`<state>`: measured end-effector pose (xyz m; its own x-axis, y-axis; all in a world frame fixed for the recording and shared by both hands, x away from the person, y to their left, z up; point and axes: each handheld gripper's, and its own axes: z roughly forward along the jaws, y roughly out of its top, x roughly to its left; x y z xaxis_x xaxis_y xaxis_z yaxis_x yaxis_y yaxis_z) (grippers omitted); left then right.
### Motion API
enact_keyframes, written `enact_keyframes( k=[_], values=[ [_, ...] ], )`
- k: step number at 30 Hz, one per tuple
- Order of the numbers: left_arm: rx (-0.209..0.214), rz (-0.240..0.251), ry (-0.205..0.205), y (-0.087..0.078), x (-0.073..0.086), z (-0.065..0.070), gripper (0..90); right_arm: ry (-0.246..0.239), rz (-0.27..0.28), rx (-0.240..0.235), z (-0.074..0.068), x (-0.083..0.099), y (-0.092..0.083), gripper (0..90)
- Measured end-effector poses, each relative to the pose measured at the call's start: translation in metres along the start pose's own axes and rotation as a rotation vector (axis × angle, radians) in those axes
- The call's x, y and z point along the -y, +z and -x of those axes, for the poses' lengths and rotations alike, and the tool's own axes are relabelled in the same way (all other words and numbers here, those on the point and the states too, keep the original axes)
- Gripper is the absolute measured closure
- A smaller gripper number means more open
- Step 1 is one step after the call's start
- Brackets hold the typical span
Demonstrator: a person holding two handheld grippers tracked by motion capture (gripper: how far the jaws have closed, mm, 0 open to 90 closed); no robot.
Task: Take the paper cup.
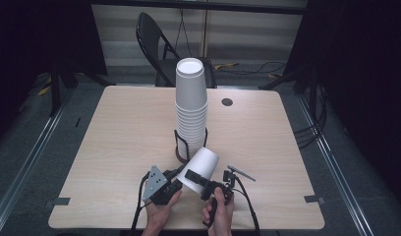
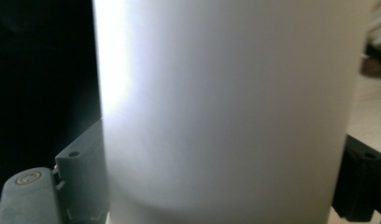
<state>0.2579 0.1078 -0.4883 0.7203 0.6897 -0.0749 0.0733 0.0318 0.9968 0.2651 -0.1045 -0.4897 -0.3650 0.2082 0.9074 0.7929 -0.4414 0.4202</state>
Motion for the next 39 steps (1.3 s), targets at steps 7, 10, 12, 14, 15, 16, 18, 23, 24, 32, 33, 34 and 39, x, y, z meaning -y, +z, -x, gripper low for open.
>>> enact_keyframes(
  k=[7, 10, 12, 14, 15, 16, 18, 23, 24, 32, 33, 34, 39],
  values=[
    [0.031, -0.050, -0.009, -0.003, -0.002, -0.003, 85.9, -0.065, 0.016, 0.043, -0.004, -0.004, 0.000, 11.4],
    [0.072, -0.076, -0.021, -0.003, -0.003, -0.004, 85.9, -0.077, 0.032, 0.053, -0.004, -0.008, -0.002, 11.4],
    [0.068, -0.082, -0.017, -0.003, -0.003, -0.005, 85.9, -0.088, 0.043, 0.060, -0.004, -0.011, -0.004, 12.1],
    [0.071, -0.102, -0.007, -0.003, -0.006, -0.005, 85.9, -0.112, 0.051, 0.053, -0.003, -0.014, -0.006, 11.7],
    [0.072, -0.116, 0.003, -0.004, -0.007, -0.005, 86.0, -0.120, 0.052, 0.057, -0.003, -0.015, -0.007, 11.7],
    [0.072, -0.116, 0.003, -0.004, -0.007, -0.005, 85.9, -0.120, 0.052, 0.057, -0.003, -0.015, -0.007, 11.7],
    [0.072, -0.130, 0.016, -0.004, -0.009, -0.004, 86.0, -0.142, 0.062, 0.065, -0.002, -0.016, -0.009, 11.5],
    [0.079, -0.159, 0.034, -0.006, -0.013, -0.005, 85.9, -0.177, 0.074, 0.078, -0.001, -0.023, -0.013, 11.3],
    [0.082, -0.160, 0.027, -0.006, -0.013, -0.005, 85.9, -0.186, 0.074, 0.077, -0.001, -0.024, -0.014, 11.3],
    [0.113, -0.182, -0.006, -0.010, -0.015, -0.011, 86.0, -0.263, 0.128, 0.068, -0.005, -0.037, -0.024, 11.4],
    [0.126, -0.178, -0.017, -0.011, -0.015, -0.013, 85.9, -0.298, 0.129, 0.074, -0.005, -0.040, -0.028, 11.4],
    [0.121, -0.182, -0.016, -0.011, -0.015, -0.014, 86.0, -0.315, 0.128, 0.061, -0.005, -0.040, -0.029, 11.4],
    [0.123, -0.199, -0.018, -0.013, -0.015, -0.018, 86.0, -0.400, 0.139, 0.087, -0.005, -0.044, -0.039, 11.4]
  ],
)
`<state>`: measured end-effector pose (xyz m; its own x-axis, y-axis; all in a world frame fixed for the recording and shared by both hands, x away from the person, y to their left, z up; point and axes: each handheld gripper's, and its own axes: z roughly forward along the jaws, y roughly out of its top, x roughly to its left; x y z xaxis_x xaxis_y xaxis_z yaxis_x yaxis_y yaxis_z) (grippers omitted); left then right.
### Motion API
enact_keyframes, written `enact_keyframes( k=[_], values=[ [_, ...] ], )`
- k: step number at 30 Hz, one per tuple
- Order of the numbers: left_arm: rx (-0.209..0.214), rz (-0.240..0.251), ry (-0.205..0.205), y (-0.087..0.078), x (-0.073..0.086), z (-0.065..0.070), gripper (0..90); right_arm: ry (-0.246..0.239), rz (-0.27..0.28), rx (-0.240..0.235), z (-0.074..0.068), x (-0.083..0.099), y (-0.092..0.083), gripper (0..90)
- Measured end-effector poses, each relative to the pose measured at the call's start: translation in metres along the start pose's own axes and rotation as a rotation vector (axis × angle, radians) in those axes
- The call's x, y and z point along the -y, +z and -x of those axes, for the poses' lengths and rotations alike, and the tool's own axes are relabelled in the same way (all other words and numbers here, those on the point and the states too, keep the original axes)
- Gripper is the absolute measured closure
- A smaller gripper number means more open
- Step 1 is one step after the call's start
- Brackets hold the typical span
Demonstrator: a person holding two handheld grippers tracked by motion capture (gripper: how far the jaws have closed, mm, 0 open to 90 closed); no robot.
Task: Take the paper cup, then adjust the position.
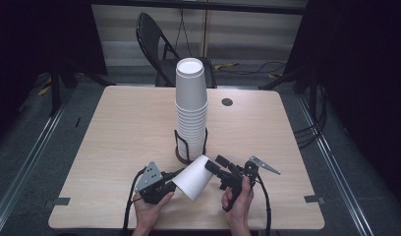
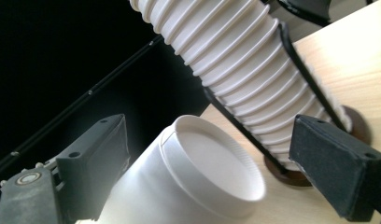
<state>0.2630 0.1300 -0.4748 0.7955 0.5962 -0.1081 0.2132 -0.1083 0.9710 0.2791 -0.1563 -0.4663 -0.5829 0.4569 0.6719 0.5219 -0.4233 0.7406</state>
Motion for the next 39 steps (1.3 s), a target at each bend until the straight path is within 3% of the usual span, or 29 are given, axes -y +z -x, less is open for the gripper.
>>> enact_keyframes(
  k=[2, 5, 7, 8, 9, 12, 16, 18, 23, 25, 27, 28, 30, 31, 36, 37, 39],
  values=[
    [0.002, -0.004, -0.007, 0.000, 0.000, -0.002, 86.0, -0.006, 0.004, 0.000, 0.000, 0.000, -0.001, 11.4],
    [0.005, -0.032, 0.000, 0.003, -0.002, -0.007, 86.0, -0.088, -0.007, 0.062, 0.000, 0.000, -0.006, 11.6],
    [0.002, -0.062, 0.011, 0.005, -0.004, -0.008, 86.0, -0.103, -0.007, 0.064, -0.001, 0.000, -0.007, 11.7],
    [-0.003, -0.071, 0.024, 0.005, -0.006, -0.009, 86.0, -0.172, -0.001, 0.083, -0.003, 0.000, -0.010, 12.6],
    [-0.006, -0.078, 0.022, 0.005, -0.007, -0.009, 86.0, -0.189, 0.006, 0.095, -0.004, 0.001, -0.010, 12.5],
    [-0.014, -0.096, 0.016, 0.003, -0.009, -0.014, 85.9, -0.213, 0.013, 0.085, -0.005, 0.001, -0.013, 12.5],
    [-0.026, -0.144, 0.026, 0.000, -0.010, -0.017, 85.9, -0.298, 0.020, 0.104, -0.010, 0.004, -0.014, 12.5],
    [-0.031, -0.162, 0.020, -0.001, -0.012, -0.020, 85.9, -0.356, -0.019, 0.139, -0.015, 0.009, -0.012, 12.4],
    [-0.027, -0.175, -0.013, -0.005, -0.016, -0.026, 85.9, -0.406, -0.029, 0.142, -0.020, 0.016, -0.013, 12.4],
    [-0.018, -0.201, -0.010, -0.006, -0.018, -0.028, 86.0, -0.432, -0.027, 0.143, -0.022, 0.019, -0.012, 12.3],
    [-0.035, -0.225, -0.010, -0.008, -0.020, -0.028, 86.1, -0.481, -0.056, 0.165, -0.023, 0.022, -0.010, 13.0],
    [-0.045, -0.234, -0.009, -0.009, -0.022, -0.030, 86.1, -0.534, -0.092, 0.213, -0.024, 0.025, -0.009, 14.1],
    [-0.046, -0.239, -0.008, -0.009, -0.024, -0.030, 86.1, -0.575, -0.090, 0.255, -0.025, 0.028, -0.008, 13.0],
    [-0.047, -0.251, -0.002, -0.010, -0.025, -0.030, 86.1, -0.575, -0.090, 0.255, -0.025, 0.028, -0.008, 13.0],
    [-0.047, -0.303, 0.021, -0.010, -0.033, -0.033, 86.0, -0.675, -0.159, 0.282, -0.027, 0.033, -0.003, 13.2],
    [-0.044, -0.311, 0.028, -0.010, -0.035, -0.032, 86.0, -0.729, -0.193, 0.291, -0.029, 0.037, -0.001, 13.6],
    [-0.040, -0.324, 0.031, -0.010, -0.037, -0.032, 86.0, -0.738, -0.196, 0.296, -0.030, 0.038, 0.000, 13.5]
  ],
)
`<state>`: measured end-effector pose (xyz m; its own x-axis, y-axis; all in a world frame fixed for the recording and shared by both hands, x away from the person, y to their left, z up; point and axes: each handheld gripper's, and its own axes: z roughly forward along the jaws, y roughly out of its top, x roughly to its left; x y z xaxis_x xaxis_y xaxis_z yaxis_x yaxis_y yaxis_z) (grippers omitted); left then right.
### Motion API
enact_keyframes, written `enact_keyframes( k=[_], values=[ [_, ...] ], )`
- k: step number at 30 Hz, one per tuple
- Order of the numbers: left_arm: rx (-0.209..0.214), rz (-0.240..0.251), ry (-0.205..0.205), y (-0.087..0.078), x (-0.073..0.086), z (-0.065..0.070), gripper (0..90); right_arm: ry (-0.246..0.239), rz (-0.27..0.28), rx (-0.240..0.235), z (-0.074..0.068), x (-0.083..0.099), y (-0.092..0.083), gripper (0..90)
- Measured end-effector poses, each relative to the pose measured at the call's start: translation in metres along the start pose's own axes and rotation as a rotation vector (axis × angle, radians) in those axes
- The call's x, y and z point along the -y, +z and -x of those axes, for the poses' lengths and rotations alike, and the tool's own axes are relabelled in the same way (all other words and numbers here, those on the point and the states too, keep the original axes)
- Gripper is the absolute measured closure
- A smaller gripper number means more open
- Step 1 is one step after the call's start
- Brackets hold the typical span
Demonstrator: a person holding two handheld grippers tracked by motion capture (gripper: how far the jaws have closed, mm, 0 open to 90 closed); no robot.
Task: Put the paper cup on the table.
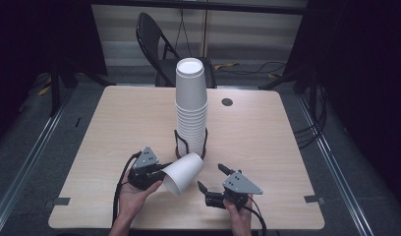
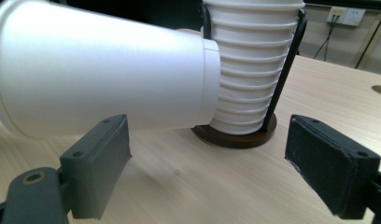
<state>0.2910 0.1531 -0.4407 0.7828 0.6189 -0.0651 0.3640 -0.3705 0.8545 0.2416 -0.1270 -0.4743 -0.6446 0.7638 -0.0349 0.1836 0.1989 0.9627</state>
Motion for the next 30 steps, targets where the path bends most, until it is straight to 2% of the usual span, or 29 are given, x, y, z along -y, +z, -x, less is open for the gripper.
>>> enact_keyframes(
  k=[2, 3, 4, 5, 6, 7, 9, 10, 12, 13, 15, 16, 19, 21, 22, 23, 25, 26, 28, 30],
  values=[
    [0.009, -0.017, 0.005, 0.000, -0.003, -0.001, 85.9, -0.043, -0.019, -0.009, -0.003, 0.001, 0.001, 13.3],
    [-0.001, -0.026, 0.009, 0.000, -0.004, -0.002, 85.9, -0.074, -0.030, -0.016, -0.005, 0.002, 0.003, 13.0],
    [0.006, -0.030, 0.008, 0.001, -0.005, -0.002, 85.9, -0.074, -0.030, -0.016, -0.005, 0.002, 0.003, 13.0],
    [0.008, -0.058, 0.031, 0.001, -0.008, -0.003, 85.9, -0.105, -0.044, -0.017, -0.006, 0.003, 0.004, 13.0],
    [0.008, -0.058, 0.031, 0.001, -0.008, -0.003, 85.9, -0.105, -0.044, -0.017, -0.006, 0.003, 0.004, 13.0],
    [0.023, -0.078, 0.028, 0.002, -0.009, -0.003, 85.9, -0.117, -0.051, -0.022, -0.007, 0.003, 0.005, 13.4],
    [0.023, -0.098, 0.042, 0.003, -0.012, -0.003, 85.9, -0.174, -0.063, -0.014, -0.010, 0.005, 0.006, 13.0],
    [0.023, -0.108, 0.042, 0.003, -0.013, -0.004, 85.9, -0.174, -0.063, -0.014, -0.010, 0.005, 0.006, 13.0],
    [0.017, -0.122, 0.049, 0.003, -0.016, -0.004, 85.9, -0.218, -0.078, -0.013, -0.013, 0.005, 0.008, 13.0],
    [0.028, -0.131, 0.047, 0.003, -0.017, -0.004, 85.9, -0.218, -0.078, -0.013, -0.013, 0.005, 0.008, 13.0],
    [0.026, -0.153, 0.060, 0.003, -0.020, -0.004, 85.9, -0.286, -0.090, 0.005, -0.018, 0.004, 0.009, 13.2],
    [0.029, -0.166, 0.057, 0.003, -0.021, -0.005, 85.9, -0.286, -0.090, 0.005, -0.018, 0.004, 0.009, 13.2],
    [0.036, -0.191, 0.052, 0.003, -0.026, -0.006, 86.0, -0.369, -0.098, 0.017, -0.025, 0.004, 0.011, 13.2],
    [0.043, -0.210, 0.063, 0.004, -0.030, -0.006, 85.9, -0.420, -0.108, 0.019, -0.028, 0.003, 0.014, 13.2],
    [0.045, -0.214, 0.070, 0.003, -0.031, -0.005, 85.9, -0.420, -0.108, 0.019, -0.028, 0.003, 0.014, 13.2],
    [0.051, -0.216, 0.060, 0.003, -0.033, -0.005, 85.9, -0.435, -0.109, 0.031, -0.030, 0.003, 0.015, 13.6],
    [0.054, -0.237, 0.067, 0.005, -0.036, -0.005, 85.9, -0.485, -0.112, 0.068, -0.034, 0.001, 0.016, 14.1],
    [0.054, -0.237, 0.067, 0.005, -0.036, -0.005, 85.9, -0.485, -0.112, 0.068, -0.034, 0.001, 0.016, 14.1],
    [0.066, -0.271, 0.066, 0.009, -0.040, -0.005, 85.9, -0.520, -0.099, 0.072, -0.037, 0.001, 0.016, 13.7],
    [0.065, -0.275, 0.067, 0.009, -0.041, -0.004, 85.9, -0.528, -0.101, 0.078, -0.038, 0.001, 0.017, 13.7]
  ],
)
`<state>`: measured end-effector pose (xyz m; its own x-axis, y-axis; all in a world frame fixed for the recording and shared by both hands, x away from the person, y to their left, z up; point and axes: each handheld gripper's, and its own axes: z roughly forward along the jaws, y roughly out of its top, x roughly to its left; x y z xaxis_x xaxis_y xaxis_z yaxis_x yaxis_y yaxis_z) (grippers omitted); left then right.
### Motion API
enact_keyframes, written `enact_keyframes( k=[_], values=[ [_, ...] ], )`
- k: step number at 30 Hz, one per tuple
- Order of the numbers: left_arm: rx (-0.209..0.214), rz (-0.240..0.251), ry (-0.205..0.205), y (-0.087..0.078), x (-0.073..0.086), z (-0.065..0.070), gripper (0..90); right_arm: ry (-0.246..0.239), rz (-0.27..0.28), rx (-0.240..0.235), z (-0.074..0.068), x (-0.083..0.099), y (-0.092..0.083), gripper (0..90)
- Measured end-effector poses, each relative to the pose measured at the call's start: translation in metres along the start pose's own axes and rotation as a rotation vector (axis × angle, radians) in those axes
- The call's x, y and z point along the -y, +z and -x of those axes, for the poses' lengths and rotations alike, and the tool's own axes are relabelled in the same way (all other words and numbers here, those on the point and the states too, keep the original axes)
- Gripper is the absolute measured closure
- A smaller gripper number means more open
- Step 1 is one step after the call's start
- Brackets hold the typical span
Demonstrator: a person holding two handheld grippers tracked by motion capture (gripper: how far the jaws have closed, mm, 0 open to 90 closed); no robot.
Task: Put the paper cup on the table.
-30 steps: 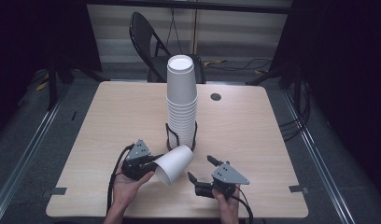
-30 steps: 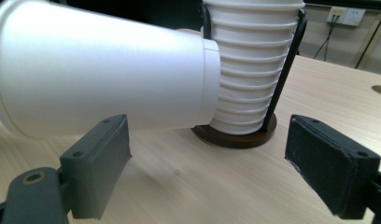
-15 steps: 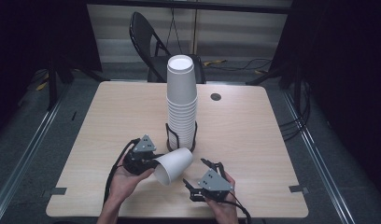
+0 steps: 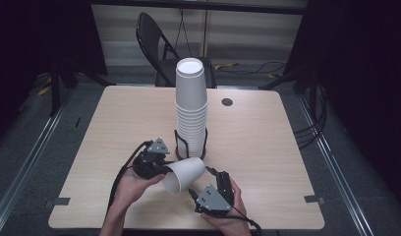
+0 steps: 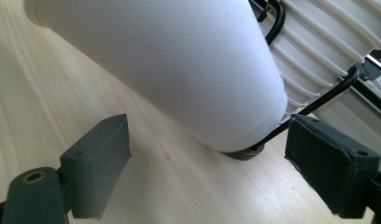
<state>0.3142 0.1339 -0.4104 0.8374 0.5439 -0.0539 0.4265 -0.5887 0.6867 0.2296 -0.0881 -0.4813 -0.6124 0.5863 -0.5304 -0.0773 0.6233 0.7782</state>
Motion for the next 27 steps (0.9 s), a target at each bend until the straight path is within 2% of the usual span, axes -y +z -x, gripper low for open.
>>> enact_keyframes(
  k=[1, 6, 9, 10, 14, 19, 23, 26, 27],
  values=[
    [0.017, -0.013, 0.006, 0.002, -0.002, 0.001, 86.0, -0.012, 0.000, 0.008, -0.001, 0.000, 0.001, 13.7],
    [0.015, -0.042, 0.002, 0.007, -0.005, 0.004, 86.1, -0.032, 0.013, 0.013, -0.003, -0.002, 0.003, 13.4],
    [0.015, -0.063, 0.010, 0.009, -0.008, 0.005, 86.1, -0.075, 0.027, 0.021, -0.007, -0.006, 0.005, 12.1],
    [0.015, -0.063, 0.010, 0.009, -0.008, 0.005, 86.1, -0.075, 0.027, 0.021, -0.007, -0.006, 0.005, 12.1],
    [0.028, -0.090, 0.009, 0.010, -0.011, 0.006, 86.2, -0.098, 0.040, 0.007, -0.011, -0.010, 0.005, 8.7],
    [0.056, -0.110, 0.029, 0.014, -0.015, 0.009, 86.5, -0.134, 0.052, -0.015, -0.016, -0.019, 0.008, 7.2],
    [0.069, -0.114, 0.038, 0.016, -0.017, 0.011, 86.8, -0.141, 0.064, -0.019, -0.018, -0.022, 0.011, 7.2],
    [0.067, -0.108, 0.032, 0.016, -0.018, 0.011, 86.9, -0.132, 0.065, -0.028, -0.018, -0.025, 0.013, 7.2],
    [0.072, -0.098, 0.019, 0.015, -0.017, 0.011, 86.9, -0.134, 0.070, -0.025, -0.017, -0.026, 0.013, 7.3]
  ],
)
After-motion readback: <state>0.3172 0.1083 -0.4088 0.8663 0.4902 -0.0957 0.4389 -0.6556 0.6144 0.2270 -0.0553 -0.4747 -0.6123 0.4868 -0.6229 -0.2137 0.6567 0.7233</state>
